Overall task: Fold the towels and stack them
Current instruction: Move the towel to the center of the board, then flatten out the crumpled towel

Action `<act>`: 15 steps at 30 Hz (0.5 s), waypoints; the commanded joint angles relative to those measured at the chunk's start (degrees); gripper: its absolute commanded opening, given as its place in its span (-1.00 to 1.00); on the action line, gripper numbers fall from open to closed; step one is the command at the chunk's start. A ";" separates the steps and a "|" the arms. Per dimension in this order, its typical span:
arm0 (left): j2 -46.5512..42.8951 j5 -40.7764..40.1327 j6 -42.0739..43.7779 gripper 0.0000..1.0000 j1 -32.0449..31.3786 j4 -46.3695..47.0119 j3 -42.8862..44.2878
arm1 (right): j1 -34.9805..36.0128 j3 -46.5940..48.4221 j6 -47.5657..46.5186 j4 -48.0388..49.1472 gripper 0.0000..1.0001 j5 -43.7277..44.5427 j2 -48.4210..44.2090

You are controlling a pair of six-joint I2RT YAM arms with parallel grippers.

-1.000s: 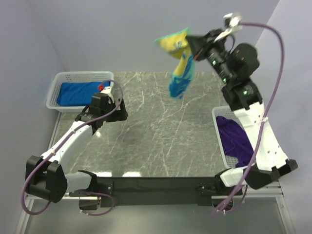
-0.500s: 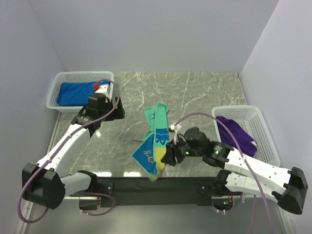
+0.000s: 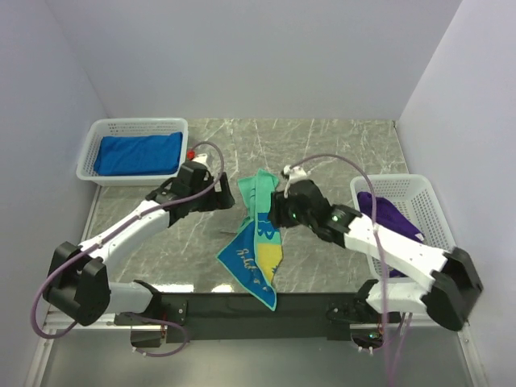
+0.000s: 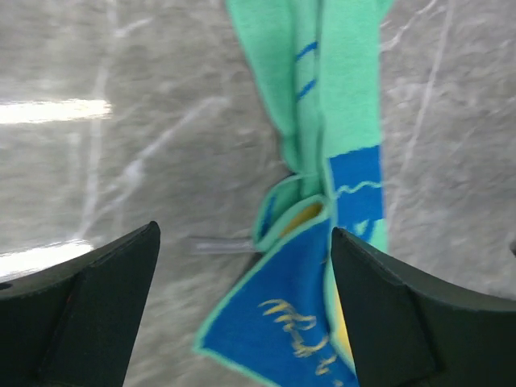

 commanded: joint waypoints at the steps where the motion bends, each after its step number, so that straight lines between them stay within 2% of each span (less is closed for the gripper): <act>1: 3.42 -3.74 -7.80 0.81 -1.63 6.21 0.67 | -7.00 6.49 1.26 6.33 0.14 4.26 8.37; 3: 8.23 -5.93 -8.51 0.74 -1.63 7.81 3.57 | -9.80 10.35 2.66 8.87 0.13 5.40 11.99; 7: 17.92 -10.77 -8.60 0.65 -1.63 7.20 12.77 | -11.05 19.14 6.00 9.42 0.28 7.50 23.84; 8: 19.76 -11.73 -8.16 0.61 -1.63 6.68 14.28 | -11.14 20.99 6.44 8.80 0.40 8.29 25.88; 11: 26.62 -12.71 -8.51 0.57 -1.63 5.27 19.74 | -11.05 28.98 8.55 5.56 0.51 12.60 33.88; 15: 32.96 -13.06 -8.60 0.57 -1.54 5.70 22.73 | -10.79 40.48 10.48 0.99 0.52 15.94 43.71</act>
